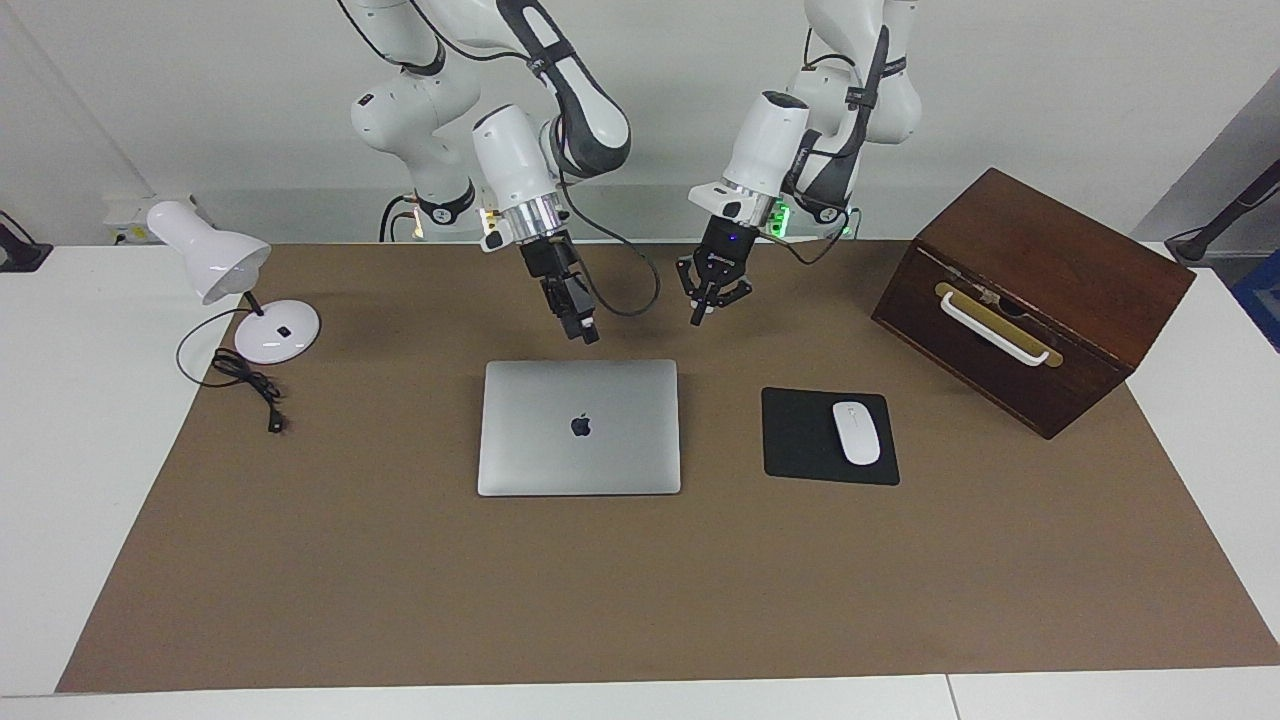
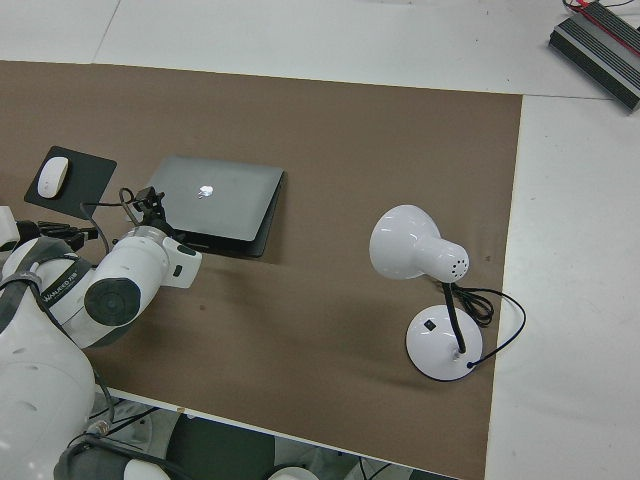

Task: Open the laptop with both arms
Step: 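Move both grippers toward the front edge of the silver laptop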

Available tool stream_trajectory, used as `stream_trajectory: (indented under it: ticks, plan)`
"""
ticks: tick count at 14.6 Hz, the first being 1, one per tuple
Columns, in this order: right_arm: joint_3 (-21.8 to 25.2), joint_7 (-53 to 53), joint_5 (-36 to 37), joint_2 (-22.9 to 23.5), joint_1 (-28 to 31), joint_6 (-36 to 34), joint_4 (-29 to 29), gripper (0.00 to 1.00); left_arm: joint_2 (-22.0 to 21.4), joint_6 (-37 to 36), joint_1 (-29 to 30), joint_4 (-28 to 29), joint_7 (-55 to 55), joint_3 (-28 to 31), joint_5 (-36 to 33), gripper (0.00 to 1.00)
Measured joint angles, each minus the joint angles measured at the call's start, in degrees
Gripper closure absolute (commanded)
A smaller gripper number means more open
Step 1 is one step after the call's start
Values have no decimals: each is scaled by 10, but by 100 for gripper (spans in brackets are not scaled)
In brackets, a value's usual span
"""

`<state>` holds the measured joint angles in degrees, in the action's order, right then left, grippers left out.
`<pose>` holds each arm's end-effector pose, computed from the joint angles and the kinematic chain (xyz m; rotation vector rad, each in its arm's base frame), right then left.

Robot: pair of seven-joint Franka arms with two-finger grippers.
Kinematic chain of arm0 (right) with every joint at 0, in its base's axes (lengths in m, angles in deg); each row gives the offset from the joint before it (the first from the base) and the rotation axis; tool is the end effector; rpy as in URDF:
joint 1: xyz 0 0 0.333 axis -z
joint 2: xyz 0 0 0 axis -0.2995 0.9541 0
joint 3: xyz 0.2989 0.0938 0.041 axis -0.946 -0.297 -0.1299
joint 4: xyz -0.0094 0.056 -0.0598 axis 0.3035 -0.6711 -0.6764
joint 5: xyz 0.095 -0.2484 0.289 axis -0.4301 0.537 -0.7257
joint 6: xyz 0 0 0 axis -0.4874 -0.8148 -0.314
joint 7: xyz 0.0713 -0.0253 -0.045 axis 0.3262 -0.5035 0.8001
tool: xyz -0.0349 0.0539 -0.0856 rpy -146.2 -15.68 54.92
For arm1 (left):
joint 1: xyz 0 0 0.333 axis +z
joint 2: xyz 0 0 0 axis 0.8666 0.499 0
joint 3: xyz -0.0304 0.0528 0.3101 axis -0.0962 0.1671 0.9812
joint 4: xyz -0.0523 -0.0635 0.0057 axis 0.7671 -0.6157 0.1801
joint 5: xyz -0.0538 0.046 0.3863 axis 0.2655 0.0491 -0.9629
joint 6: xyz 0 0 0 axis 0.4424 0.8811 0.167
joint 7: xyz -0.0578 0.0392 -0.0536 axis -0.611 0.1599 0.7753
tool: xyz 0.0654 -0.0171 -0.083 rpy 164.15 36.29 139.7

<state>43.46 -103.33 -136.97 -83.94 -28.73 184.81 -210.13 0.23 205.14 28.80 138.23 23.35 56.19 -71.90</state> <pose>0.3950 0.2494 0.3592 -2.0933 1.2514 -0.5112 0.3327 -0.3050 0.3647 2.6793 -0.4316 0.7527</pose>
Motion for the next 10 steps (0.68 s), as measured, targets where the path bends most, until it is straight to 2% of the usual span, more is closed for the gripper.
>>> stream_trajectory:
  ticks: [3,7,10]
  plan:
    - [0,0,0,7,-5,0,0,0,24,28,-12,1,-7,-1,0,100]
    - [0,0,0,21,-7,0,0,0,30,38,-13,2,-44,-1,0,100]
    - [0,0,0,35,-7,0,0,0,60,80,-13,4,-67,-1,0,100]
